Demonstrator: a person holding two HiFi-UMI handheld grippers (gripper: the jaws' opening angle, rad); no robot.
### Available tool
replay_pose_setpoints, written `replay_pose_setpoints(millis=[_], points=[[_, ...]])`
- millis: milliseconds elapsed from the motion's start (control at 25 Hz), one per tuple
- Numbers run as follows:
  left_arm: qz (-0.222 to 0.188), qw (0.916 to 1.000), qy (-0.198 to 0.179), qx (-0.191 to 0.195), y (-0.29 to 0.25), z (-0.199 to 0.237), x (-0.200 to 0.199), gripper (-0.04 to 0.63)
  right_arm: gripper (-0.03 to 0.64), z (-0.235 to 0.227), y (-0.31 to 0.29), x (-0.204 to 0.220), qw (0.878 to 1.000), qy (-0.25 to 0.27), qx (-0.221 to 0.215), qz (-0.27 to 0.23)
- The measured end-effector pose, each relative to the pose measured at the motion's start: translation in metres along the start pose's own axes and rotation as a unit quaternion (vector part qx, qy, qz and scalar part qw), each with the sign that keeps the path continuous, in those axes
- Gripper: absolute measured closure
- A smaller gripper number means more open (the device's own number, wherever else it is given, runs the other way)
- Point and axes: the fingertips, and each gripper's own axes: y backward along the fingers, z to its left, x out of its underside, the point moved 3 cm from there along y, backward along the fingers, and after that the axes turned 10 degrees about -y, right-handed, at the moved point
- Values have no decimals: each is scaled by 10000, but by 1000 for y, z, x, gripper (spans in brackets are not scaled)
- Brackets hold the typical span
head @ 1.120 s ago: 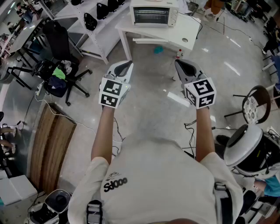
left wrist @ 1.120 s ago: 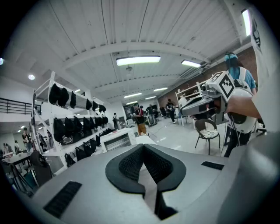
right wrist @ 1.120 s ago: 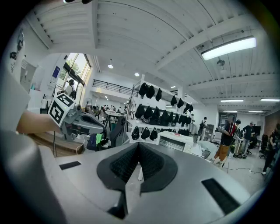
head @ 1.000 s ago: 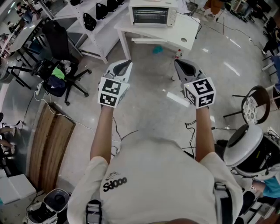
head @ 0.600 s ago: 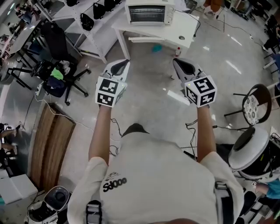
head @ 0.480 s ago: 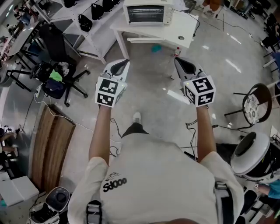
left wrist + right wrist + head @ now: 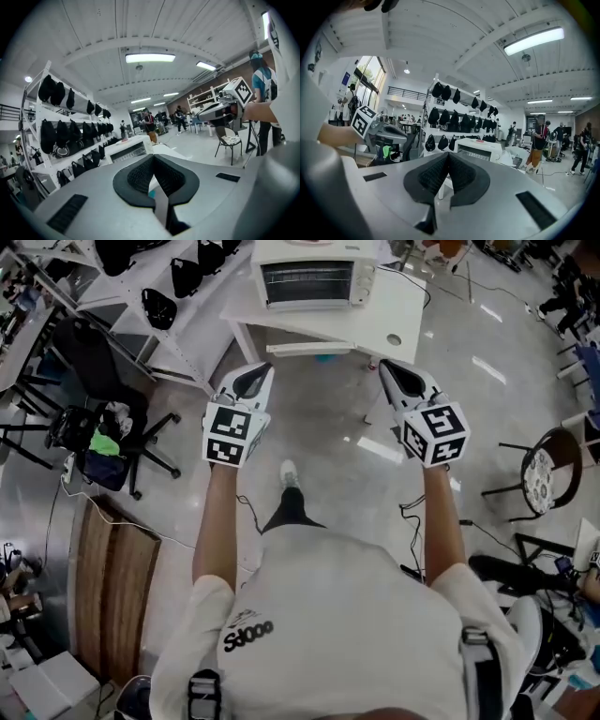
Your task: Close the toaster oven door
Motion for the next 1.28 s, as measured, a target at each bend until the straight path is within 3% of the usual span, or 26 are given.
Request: replay_pose_setpoints(millis=[240, 360, 600, 920, 1080, 1280], points=[[-94, 9995, -128, 264, -90, 106, 13, 580, 609, -29, -117, -39, 9991, 347, 171, -152], [-87, 9992, -90, 389, -128, 140, 26, 580, 609, -48, -166, -43, 9981, 550, 271, 34], [60, 9975, 146, 691, -192, 179, 62, 580, 609, -85, -236, -25, 9985, 153, 439, 298], [296, 9940, 661, 823, -252, 166, 98, 580, 607, -147, -264, 59, 9917, -546, 453, 1076], [665, 9907, 807, 875, -282, 141, 130, 578, 541, -173, -275, 100, 9863, -627, 164, 1516], [1230, 9769, 1622, 655, -296, 96, 175, 578, 541, -199, -277, 139, 9794, -591, -88, 1926]])
